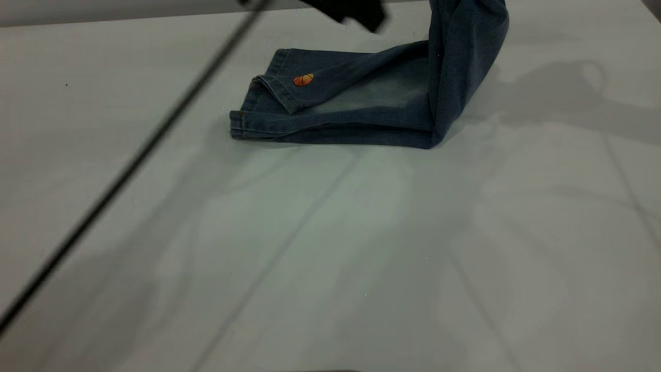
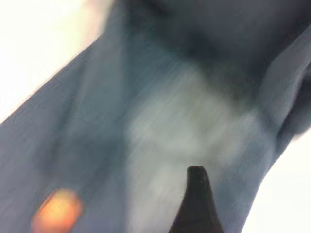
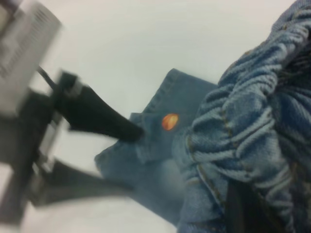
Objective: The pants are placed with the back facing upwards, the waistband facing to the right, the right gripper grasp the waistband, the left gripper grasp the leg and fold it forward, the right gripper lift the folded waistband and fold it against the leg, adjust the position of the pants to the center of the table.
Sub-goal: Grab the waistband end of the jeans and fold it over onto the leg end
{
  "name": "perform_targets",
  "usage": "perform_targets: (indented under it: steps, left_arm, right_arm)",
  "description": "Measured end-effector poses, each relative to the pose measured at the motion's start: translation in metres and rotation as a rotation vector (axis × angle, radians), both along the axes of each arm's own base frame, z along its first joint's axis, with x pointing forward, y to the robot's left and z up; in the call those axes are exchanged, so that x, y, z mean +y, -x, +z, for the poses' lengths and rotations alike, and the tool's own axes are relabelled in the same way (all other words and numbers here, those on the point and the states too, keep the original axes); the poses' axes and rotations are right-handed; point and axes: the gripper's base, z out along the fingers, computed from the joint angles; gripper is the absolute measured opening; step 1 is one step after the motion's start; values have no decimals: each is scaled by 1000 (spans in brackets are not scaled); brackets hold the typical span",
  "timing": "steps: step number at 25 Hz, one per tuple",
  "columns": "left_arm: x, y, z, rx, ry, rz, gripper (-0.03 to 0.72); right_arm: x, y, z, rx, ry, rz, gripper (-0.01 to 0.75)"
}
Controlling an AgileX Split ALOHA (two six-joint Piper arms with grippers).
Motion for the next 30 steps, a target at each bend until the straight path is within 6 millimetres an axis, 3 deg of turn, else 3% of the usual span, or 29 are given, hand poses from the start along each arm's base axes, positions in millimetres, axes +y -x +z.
perform_targets:
  steps: [3,6,14,18,24,30]
  left_arm:
    - [30,-6,-5,46,-125,51,514]
    - [46,-11,-24,86,-222,98,514]
    - [49,-12,-81,181,-282,141,514]
    - [49,-12,-95,200,-291,142,514]
    - [38,-8,-96,183,-303,114,514]
    - [-4,10,-96,146,-304,27,514]
  right_arm:
    - [3,0,1,2,-21,8,102]
    - [11,1,2,-4,-30,27,102]
    - [47,5,6,-24,-67,97,102]
    - [68,7,10,-59,-98,132,102]
    - [93,9,14,-106,-126,152,102]
    - [102,7,16,-140,-139,117,102]
